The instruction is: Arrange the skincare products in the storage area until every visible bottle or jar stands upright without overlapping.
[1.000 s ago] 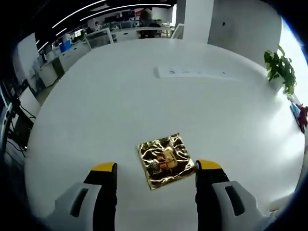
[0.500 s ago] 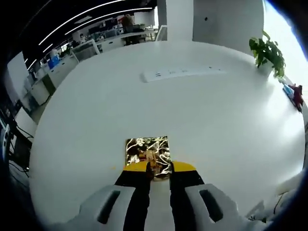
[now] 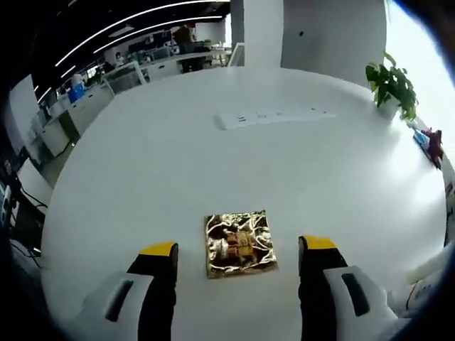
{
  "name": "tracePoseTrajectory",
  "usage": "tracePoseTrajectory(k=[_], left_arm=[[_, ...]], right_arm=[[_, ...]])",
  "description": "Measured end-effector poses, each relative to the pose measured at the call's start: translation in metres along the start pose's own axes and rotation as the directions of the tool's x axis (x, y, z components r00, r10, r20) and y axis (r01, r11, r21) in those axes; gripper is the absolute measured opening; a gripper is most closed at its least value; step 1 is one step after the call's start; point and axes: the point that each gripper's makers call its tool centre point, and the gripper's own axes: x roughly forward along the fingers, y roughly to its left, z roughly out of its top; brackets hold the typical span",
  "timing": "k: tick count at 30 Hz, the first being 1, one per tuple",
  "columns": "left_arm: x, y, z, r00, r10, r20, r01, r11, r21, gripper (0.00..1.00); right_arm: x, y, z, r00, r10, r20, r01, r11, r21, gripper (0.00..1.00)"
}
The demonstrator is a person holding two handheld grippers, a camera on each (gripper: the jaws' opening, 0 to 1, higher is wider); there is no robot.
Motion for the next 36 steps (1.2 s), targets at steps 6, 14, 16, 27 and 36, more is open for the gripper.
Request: tracePoseTrajectory(k=[6,14,16,27,36], left_arm=[[0.007,-0.001,-0.008,0.995,0.017,-0.093,-0.014,1.0,0.026,0.79],[0.005,-0.002,-0.002,0.989,0.005,-0.151,0.008,0.997,0.079,0.7],[0.005,-0.005,-0.002,0.986,-0.008,-0.167,0.024,0.995,0.095,0.67],[0.002,0.004,-0.005,0.977,-0.039,-0.208,0.06,0.994,0.096,0.42],[0.004,0.003,-0.005,0.976,-0.054,-0.211,0.078,0.991,0.107,0.42]], right_arm=[[0.0,0.0,-0.001,1.0,0.001,-0.005,-0.001,1.0,0.002,0.92],[0.0,-0.001,-0.001,1.0,0.0,-0.006,0.0,1.0,0.005,0.92],[0.0,-0.001,-0.001,1.0,-0.002,-0.008,0.002,1.0,0.006,0.92],[0.0,-0.002,-0.001,1.0,-0.003,-0.004,0.003,1.0,0.005,0.91],[0.0,-0.002,0.0,1.0,-0.003,-0.002,0.003,1.0,0.007,0.91]])
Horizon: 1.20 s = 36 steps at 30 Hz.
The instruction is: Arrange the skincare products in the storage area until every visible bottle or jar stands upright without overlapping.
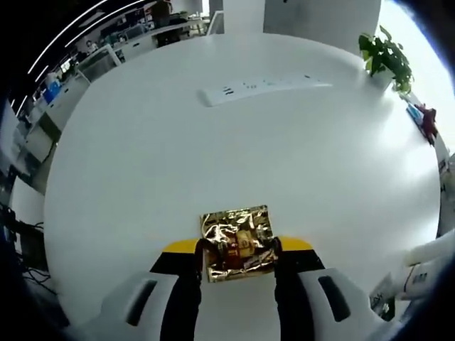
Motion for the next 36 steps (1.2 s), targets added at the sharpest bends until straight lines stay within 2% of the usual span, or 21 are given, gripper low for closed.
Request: tracePoseTrajectory(k=[7,13,14,16,17,19,20,23,24,26,27,29,31,32,34,36], left_arm=[[-0.001,0.001,0.0,1.0,0.001,0.005,-0.001,1.0,0.022,0.42],[-0.014,0.002,0.001,1.0,-0.001,0.021,0.0,0.998,0.068,0.42],[-0.018,0.002,0.0,1.0,-0.001,0.023,0.0,0.997,0.077,0.33],[-0.028,0.002,-0.003,0.999,0.0,0.035,-0.004,0.994,0.107,0.01],[-0.03,0.005,-0.001,0.998,0.023,0.055,-0.03,0.992,0.126,0.09],[-0.028,-0.003,-0.004,0.998,-0.025,0.049,0.019,0.992,0.127,0.33],[-0.029,-0.007,-0.008,0.998,-0.051,0.039,0.047,0.995,0.092,0.37],[-0.034,0.013,-0.013,0.998,0.015,0.064,-0.021,0.995,0.1,0.34],[-0.035,0.016,-0.015,0.998,0.013,0.065,-0.02,0.995,0.102,0.36],[-0.037,0.031,-0.02,0.998,0.017,0.063,-0.022,0.996,0.09,0.43],[-0.038,0.046,-0.023,0.997,0.042,0.063,-0.046,0.996,0.076,0.46],[-0.042,0.069,-0.03,0.996,0.076,0.051,-0.078,0.996,0.035,0.47],[-0.042,0.083,-0.032,0.996,0.082,0.044,-0.082,0.997,0.006,0.52],[-0.046,0.07,-0.033,0.996,0.079,0.05,-0.079,0.997,0.011,0.56],[-0.046,0.071,-0.031,0.996,0.067,0.058,-0.069,0.997,0.038,0.63],[-0.042,0.075,-0.024,0.997,0.038,0.073,-0.046,0.994,0.102,0.69]], right_arm=[[0.0,0.002,0.0,1.0,0.002,0.001,-0.002,1.0,-0.005,0.91],[0.0,0.004,0.001,1.0,0.009,0.003,-0.009,1.0,-0.014,0.91],[0.0,0.004,0.001,1.0,0.01,0.002,-0.01,1.0,-0.016,0.91],[0.0,0.005,0.001,1.0,0.015,0.004,-0.015,1.0,-0.022,0.91],[0.0,0.005,0.001,1.0,0.015,0.004,-0.015,1.0,-0.023,0.91],[0.0,0.006,0.001,1.0,0.017,0.006,-0.017,0.999,-0.027,0.91],[-0.001,0.006,0.001,1.0,0.02,0.008,-0.019,0.999,-0.029,0.91],[-0.001,0.006,0.001,1.0,0.02,0.009,-0.02,0.999,-0.033,0.91],[-0.001,0.006,0.002,1.0,0.02,0.011,-0.02,0.999,-0.033,0.91],[-0.002,0.006,0.002,1.0,0.021,0.016,-0.02,0.999,-0.031,0.91],[-0.002,0.006,0.002,1.0,0.022,0.018,-0.021,0.999,-0.03,0.91],[-0.002,0.006,0.003,1.0,0.024,0.018,-0.023,0.999,-0.027,0.91],[-0.001,0.006,0.002,1.0,0.025,0.016,-0.024,0.999,-0.028,0.91],[-0.001,0.006,0.002,1.0,0.025,0.014,-0.025,0.999,-0.028,0.91],[-0.001,0.007,0.002,1.0,0.026,0.012,-0.025,0.999,-0.026,0.91],[0.0,0.006,0.001,1.0,0.025,0.007,-0.025,0.999,-0.023,0.91]])
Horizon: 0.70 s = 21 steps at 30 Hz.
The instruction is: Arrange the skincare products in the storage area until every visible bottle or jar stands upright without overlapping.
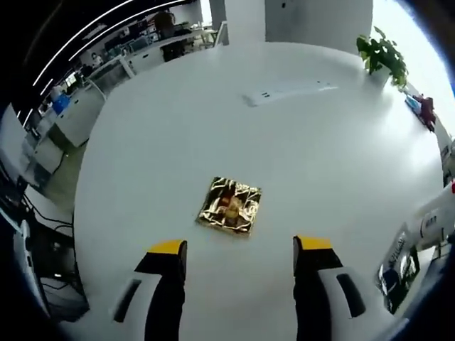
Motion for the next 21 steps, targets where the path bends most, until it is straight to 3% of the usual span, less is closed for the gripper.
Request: tracePoseTrajectory(k=[3,5,6,11,13,17,21], left_arm=[[0.008,-0.003,0.01,0.998,-0.054,0.03,0.051,0.993,0.106,0.76],[0.009,-0.009,0.013,0.996,-0.085,0.016,0.081,0.985,0.154,0.7],[0.019,0.0,0.016,0.995,-0.1,0.001,0.098,0.979,0.176,0.67],[0.029,0.006,0.018,0.992,-0.112,-0.057,0.122,0.968,0.22,0.56],[0.041,0.013,0.027,0.99,-0.121,-0.077,0.136,0.964,0.228,0.55],[0.045,0.018,0.026,0.983,-0.136,-0.12,0.164,0.951,0.262,0.5],[0.048,0.014,0.016,0.976,-0.154,-0.156,0.194,0.937,0.292,0.51]], right_arm=[[0.0,-0.001,-0.001,1.0,-0.003,-0.006,0.003,1.0,0.004,0.91],[0.0,-0.003,-0.001,1.0,-0.008,-0.008,0.008,1.0,0.008,0.91],[0.0,-0.003,-0.002,1.0,-0.011,-0.01,0.011,1.0,0.01,0.91],[0.001,-0.004,-0.003,1.0,-0.02,-0.017,0.021,1.0,0.017,0.91],[0.001,-0.006,-0.003,1.0,-0.026,-0.018,0.026,0.999,0.021,0.91],[0.001,-0.006,-0.004,0.999,-0.033,-0.022,0.033,0.999,0.023,0.91],[0.001,-0.006,-0.004,0.999,-0.037,-0.027,0.038,0.999,0.023,0.91]])
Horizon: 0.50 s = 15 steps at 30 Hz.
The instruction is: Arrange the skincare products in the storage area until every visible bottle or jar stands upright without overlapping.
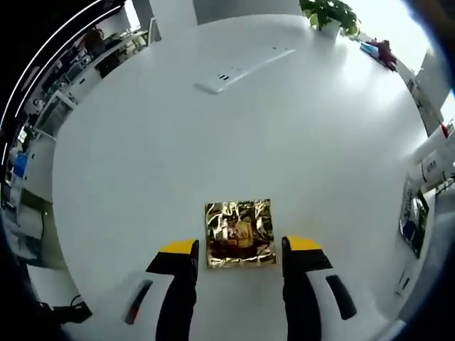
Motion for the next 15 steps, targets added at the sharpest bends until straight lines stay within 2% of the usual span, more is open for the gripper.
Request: tracePoseTrajectory(k=[1,2,3,4,7,15], left_arm=[[0.0049,0.0021,-0.0038,1.0,0.001,-0.01,-0.001,1.0,0.006,0.51],[0.0066,-0.0011,-0.0019,0.999,-0.032,0.006,0.032,0.999,-0.007,0.49],[0.0017,0.0024,-0.0039,1.0,-0.016,-0.009,0.016,1.0,-0.027,0.49],[0.0013,0.0044,-0.0034,1.0,-0.011,-0.007,0.011,1.0,-0.013,0.5],[0.0031,-0.0018,-0.0053,0.999,-0.042,-0.013,0.042,0.999,-0.019,0.46],[0.0075,-0.0006,-0.0058,0.997,-0.061,-0.043,0.061,0.998,-0.008,0.43]], right_arm=[[0.0,-0.0002,-0.0001,1.0,-0.001,-0.001,0.001,1.0,0.001,0.91],[0.0,-0.0005,-0.0003,1.0,-0.003,-0.002,0.003,1.0,0.001,0.91],[0.0,-0.0006,-0.0003,1.0,-0.004,-0.002,0.004,1.0,0.001,0.91],[0.0,-0.001,-0.0004,1.0,-0.006,-0.002,0.006,1.0,0.001,0.9],[-0.0001,-0.0017,-0.0008,1.0,-0.008,-0.003,0.008,1.0,0.002,0.9],[0.0004,-0.0011,-0.0014,1.0,-0.01,-0.008,0.01,1.0,0.001,0.9]])
